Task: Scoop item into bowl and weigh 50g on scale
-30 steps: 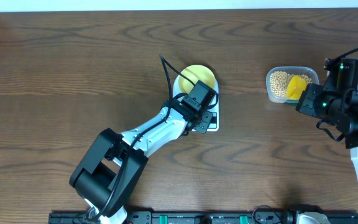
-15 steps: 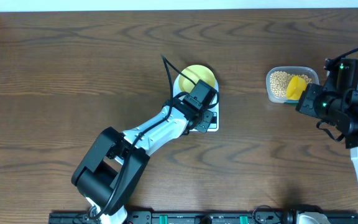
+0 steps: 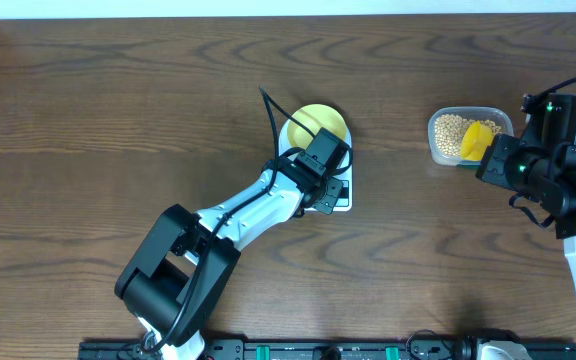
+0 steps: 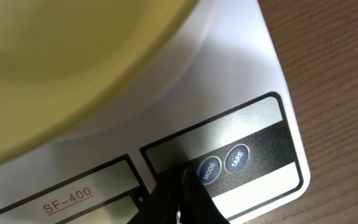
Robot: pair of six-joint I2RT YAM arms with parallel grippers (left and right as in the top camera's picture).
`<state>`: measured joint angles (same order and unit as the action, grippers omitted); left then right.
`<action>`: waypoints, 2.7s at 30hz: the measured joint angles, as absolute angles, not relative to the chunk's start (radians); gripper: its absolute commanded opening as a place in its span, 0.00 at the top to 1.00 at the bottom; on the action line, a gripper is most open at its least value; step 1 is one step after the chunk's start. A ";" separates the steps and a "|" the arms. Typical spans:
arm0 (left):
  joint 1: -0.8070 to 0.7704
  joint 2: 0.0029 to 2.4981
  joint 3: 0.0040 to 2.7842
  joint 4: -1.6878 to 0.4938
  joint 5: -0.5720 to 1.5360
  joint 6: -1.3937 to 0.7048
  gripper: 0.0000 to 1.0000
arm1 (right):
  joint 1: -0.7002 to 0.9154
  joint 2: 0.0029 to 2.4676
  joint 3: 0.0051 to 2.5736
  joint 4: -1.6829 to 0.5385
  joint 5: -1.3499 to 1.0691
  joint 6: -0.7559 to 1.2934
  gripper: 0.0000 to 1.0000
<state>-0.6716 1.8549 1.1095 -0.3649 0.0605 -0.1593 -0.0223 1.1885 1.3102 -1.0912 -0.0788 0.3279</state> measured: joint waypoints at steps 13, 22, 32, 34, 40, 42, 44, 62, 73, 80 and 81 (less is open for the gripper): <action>-0.673 1.855 1.110 -0.368 0.053 -0.159 0.93 | -0.022 1.188 1.310 -1.094 -0.079 0.328 0.99; -0.677 1.842 1.084 -0.351 0.040 -0.159 0.92 | -0.022 1.188 1.310 -1.096 -0.079 0.328 0.99; -0.683 1.836 1.065 -0.313 0.020 -0.159 0.93 | -0.022 1.188 1.310 -1.101 -0.079 0.328 0.99; -0.683 1.836 1.064 -0.310 0.019 -0.159 0.94 | -0.022 1.188 1.310 -1.103 -0.079 0.328 0.99; -0.683 1.836 1.063 -0.306 0.015 -0.159 0.93 | -0.022 1.188 1.310 -1.112 -0.079 0.328 0.99; -0.683 1.836 1.063 -0.306 0.016 -0.159 0.93 | -0.022 1.188 1.310 -1.114 -0.079 0.328 0.99; -0.683 1.836 1.063 -0.306 0.018 -0.159 0.93 | -0.022 1.188 1.310 -1.116 -0.079 0.328 0.99; -0.682 1.842 1.067 -0.309 0.027 -0.159 0.93 | -0.022 1.188 1.310 -1.115 -0.079 0.328 0.99; -0.671 1.658 1.066 -0.482 0.026 -0.197 0.93 | -0.022 1.188 1.310 -1.122 -0.079 0.328 0.99; -0.668 1.277 1.066 -0.544 0.023 -0.232 0.83 | -0.022 1.188 1.310 -1.129 -0.079 0.328 0.99; -0.662 1.240 1.066 -0.555 0.023 -0.235 0.74 | -0.022 1.188 1.310 -1.129 -0.079 0.328 0.99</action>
